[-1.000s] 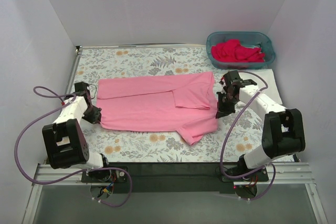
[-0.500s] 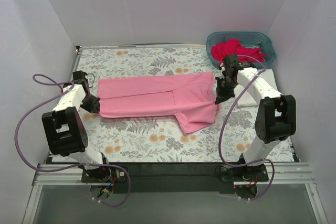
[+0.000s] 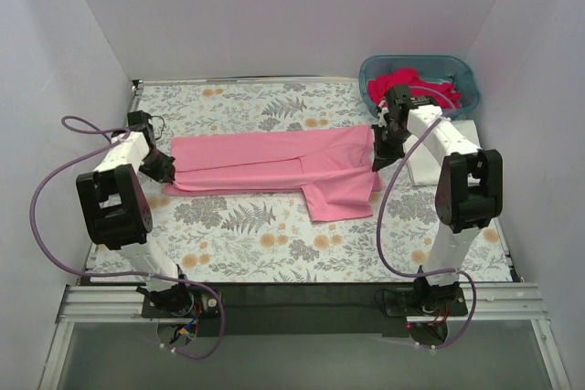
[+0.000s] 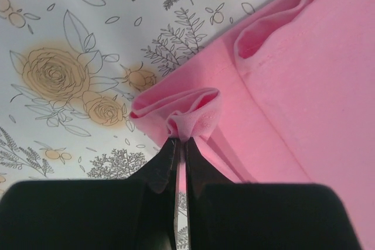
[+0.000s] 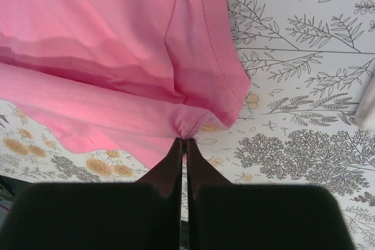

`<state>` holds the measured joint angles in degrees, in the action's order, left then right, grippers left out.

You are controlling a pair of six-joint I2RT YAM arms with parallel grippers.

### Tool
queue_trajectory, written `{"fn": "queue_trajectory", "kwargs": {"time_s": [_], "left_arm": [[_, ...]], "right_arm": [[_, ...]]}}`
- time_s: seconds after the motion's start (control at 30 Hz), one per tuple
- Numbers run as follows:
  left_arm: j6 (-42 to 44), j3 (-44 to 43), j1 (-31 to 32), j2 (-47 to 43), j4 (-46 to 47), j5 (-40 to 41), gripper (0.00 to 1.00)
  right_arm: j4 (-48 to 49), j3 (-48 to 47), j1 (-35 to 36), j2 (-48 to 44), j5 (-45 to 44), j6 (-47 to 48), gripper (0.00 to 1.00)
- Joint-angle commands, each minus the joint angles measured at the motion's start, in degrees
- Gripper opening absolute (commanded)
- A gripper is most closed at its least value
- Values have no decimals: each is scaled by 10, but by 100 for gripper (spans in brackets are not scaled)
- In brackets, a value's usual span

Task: Fold and stack the t-shirts
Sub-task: Fold the tshirt

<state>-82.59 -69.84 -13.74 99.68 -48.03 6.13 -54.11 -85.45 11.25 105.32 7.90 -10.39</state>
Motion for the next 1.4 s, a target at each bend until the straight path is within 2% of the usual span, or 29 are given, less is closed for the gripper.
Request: {"fn": "queue_trajectory", "kwargs": {"time_s": [0.0, 0.47, 0.97, 1.37], "left_arm": [[7, -27, -1, 11, 14, 9, 0], [-1, -64, -1, 70, 35, 7, 0], [-49, -52, -1, 40, 42, 67, 0], [-76, -59, -1, 17, 52, 66, 0]], "right_arm": [[-12, -38, -8, 17, -1, 9, 1], [-6, -78, -10, 78, -17, 17, 1], [11, -60, -25, 79, -25, 16, 1], [22, -41, -32, 75, -22, 17, 1]]}}
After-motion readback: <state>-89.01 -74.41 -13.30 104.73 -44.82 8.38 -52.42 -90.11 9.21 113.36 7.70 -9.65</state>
